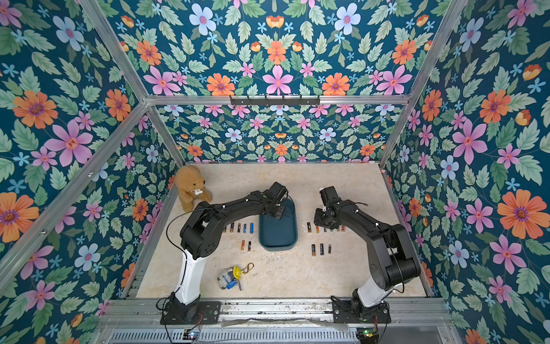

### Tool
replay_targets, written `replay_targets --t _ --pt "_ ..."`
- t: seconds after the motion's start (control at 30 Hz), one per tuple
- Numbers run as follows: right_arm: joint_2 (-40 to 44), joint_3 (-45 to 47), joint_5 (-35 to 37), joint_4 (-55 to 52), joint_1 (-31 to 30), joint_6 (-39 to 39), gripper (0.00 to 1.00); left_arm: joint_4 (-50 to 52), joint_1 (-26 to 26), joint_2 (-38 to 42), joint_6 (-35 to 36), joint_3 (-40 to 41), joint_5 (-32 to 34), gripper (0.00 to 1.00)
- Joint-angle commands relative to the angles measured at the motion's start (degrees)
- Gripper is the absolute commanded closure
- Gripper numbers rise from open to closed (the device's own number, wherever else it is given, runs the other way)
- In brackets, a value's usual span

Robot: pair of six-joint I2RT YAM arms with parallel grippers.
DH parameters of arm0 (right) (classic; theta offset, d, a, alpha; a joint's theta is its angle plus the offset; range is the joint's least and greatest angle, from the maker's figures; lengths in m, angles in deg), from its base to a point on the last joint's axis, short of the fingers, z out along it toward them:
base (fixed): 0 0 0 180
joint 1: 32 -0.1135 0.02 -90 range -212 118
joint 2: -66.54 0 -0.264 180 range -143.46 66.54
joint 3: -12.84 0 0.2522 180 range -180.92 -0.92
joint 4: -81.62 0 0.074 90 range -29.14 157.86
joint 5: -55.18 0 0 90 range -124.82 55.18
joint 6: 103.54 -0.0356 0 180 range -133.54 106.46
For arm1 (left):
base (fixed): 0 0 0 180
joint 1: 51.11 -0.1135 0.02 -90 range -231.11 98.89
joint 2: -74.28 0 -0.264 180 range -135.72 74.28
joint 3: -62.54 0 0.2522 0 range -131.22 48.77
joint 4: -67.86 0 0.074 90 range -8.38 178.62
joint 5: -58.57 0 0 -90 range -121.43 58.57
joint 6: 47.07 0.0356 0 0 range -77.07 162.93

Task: Take the batteries out of the storage box
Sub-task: Pick up the battery from the storage box.

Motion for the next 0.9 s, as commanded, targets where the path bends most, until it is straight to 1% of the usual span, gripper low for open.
replay_targets --t 0.0,0.3,0.47,0.73,0.87 --pt "0.0 -0.5 0.5 -0.8 0.0 0.5 0.59 0.1 -0.1 0.0 0.3 0.2 -0.3 0.59" --pt "0.1 -0.3 0.4 -0.7 0.0 0.6 0.59 0.2 -0.2 -0.7 0.1 -0.4 -0.3 0.72" --pt "0.4 -0.2 0.5 -0.6 0.1 0.6 0.59 0.4 -0.3 -1.2 0.1 -0.7 -0.6 0.77" --pt "0.5 -0.3 0.4 -0.7 0.2 0.7 0.6 0.5 -0.4 -0.5 -0.2 -0.9 -0.3 0.88" --pt "0.7 -0.2 0.5 -0.7 0.3 0.7 0.59 0.5 -0.3 0.0 -0.5 -1.0 -0.7 0.9"
